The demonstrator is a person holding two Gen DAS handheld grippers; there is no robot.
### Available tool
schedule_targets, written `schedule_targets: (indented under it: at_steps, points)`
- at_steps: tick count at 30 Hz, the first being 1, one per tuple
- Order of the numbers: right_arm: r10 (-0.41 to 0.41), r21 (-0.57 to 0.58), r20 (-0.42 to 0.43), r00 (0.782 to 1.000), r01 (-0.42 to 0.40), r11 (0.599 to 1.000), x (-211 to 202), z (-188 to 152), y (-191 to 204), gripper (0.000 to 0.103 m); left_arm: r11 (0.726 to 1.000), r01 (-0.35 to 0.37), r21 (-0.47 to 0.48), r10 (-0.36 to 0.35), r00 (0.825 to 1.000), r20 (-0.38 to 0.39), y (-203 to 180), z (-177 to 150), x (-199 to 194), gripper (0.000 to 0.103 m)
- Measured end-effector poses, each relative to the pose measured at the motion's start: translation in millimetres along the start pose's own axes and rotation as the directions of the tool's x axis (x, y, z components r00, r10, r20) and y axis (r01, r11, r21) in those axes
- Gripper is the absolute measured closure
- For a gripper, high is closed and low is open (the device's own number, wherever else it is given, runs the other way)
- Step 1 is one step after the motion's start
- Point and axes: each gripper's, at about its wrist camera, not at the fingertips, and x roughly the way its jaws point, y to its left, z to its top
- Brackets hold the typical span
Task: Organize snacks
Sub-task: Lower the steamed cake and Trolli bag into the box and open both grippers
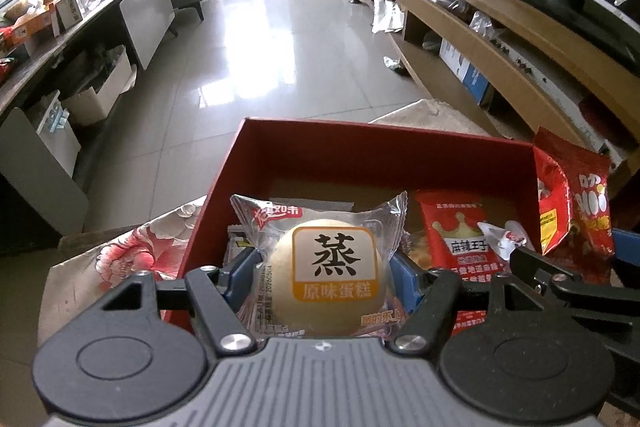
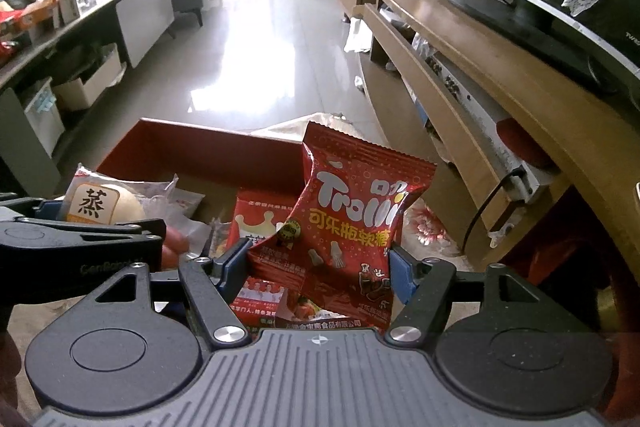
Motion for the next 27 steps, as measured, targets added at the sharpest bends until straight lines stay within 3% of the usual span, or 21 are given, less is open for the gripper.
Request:
schedule_targets:
  at_steps: [16,27]
  points:
    - [0.019,0.013,-0.025,1.0,-0.019,1.0,19.9,2.5,-4.6,0.024,1.0,-0.001,-0.026,0.0,0.999,-0.045,-0.3,3.3,16.6,0.028]
    - [0.025,0.042,0.012,1.0,-0.025,0.999,5.0,3.7,-10.6,0.021,1.0,0.02,-0.013,-0.02,1.0,-0.017,2.1,3.2,0.7,0.02]
